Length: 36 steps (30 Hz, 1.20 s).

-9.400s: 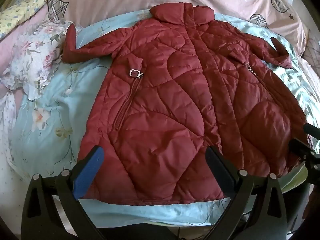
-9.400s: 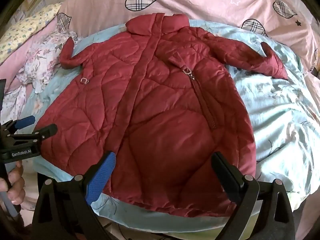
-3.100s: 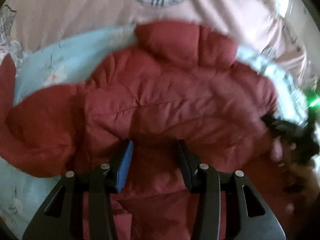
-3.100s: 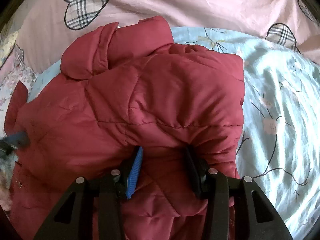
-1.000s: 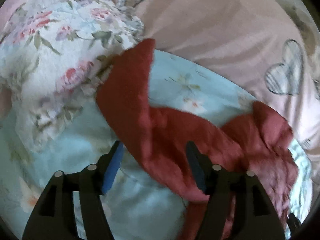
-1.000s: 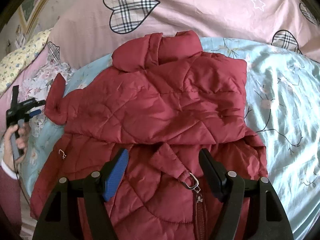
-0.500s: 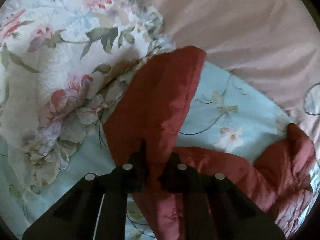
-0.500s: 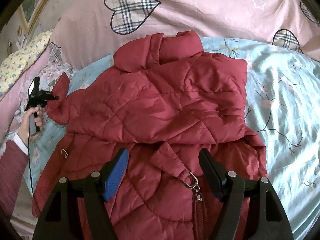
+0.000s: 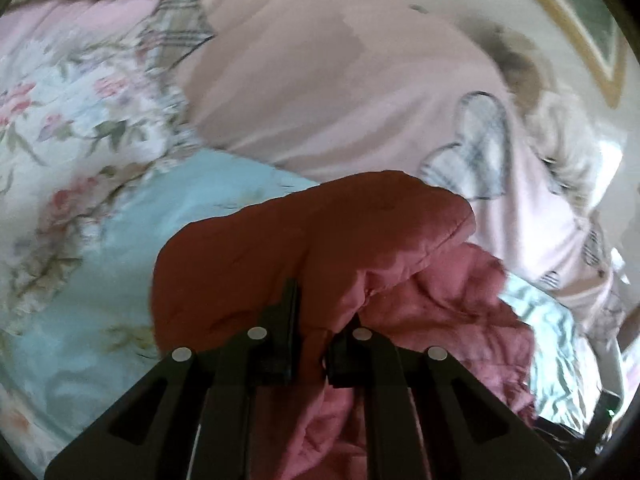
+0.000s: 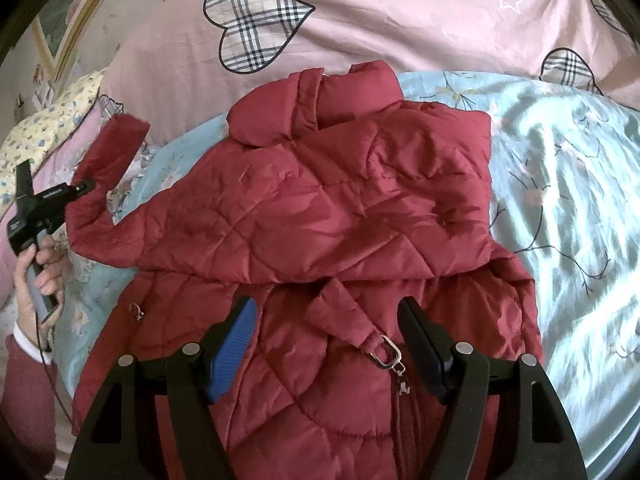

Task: Fold large clothes

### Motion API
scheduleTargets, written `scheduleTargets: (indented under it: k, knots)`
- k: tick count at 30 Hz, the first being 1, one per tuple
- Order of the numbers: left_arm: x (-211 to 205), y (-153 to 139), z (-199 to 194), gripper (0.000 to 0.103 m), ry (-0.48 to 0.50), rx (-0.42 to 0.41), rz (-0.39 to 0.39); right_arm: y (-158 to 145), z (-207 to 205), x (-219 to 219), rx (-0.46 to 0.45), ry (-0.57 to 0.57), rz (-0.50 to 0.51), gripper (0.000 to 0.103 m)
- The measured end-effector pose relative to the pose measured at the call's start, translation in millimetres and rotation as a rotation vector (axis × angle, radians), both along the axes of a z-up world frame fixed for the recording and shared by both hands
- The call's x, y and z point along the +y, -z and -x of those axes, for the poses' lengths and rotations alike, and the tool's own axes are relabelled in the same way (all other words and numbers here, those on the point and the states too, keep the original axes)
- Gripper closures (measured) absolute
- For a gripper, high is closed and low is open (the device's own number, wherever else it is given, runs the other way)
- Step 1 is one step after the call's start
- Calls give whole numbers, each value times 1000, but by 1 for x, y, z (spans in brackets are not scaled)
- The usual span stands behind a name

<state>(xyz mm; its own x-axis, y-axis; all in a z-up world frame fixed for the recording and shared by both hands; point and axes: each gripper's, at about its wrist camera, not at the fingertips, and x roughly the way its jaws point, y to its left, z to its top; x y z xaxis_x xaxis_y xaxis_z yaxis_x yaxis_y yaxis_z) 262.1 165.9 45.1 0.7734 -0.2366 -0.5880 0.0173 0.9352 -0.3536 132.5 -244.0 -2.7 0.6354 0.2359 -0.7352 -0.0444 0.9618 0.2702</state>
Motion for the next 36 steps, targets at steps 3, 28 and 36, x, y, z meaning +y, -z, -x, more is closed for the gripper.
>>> scheduleTargets:
  k: [3, 28, 36]
  knots:
    - [-27, -9, 8, 95, 60, -32, 4, 0, 3, -1, 2, 7, -5, 28]
    - [-215, 41, 18, 95, 413, 33, 7, -10, -17, -59, -50, 114, -362, 27]
    - [-224, 49, 21, 95, 434, 30, -12, 19, -64, -79, -17, 143, -696, 27]
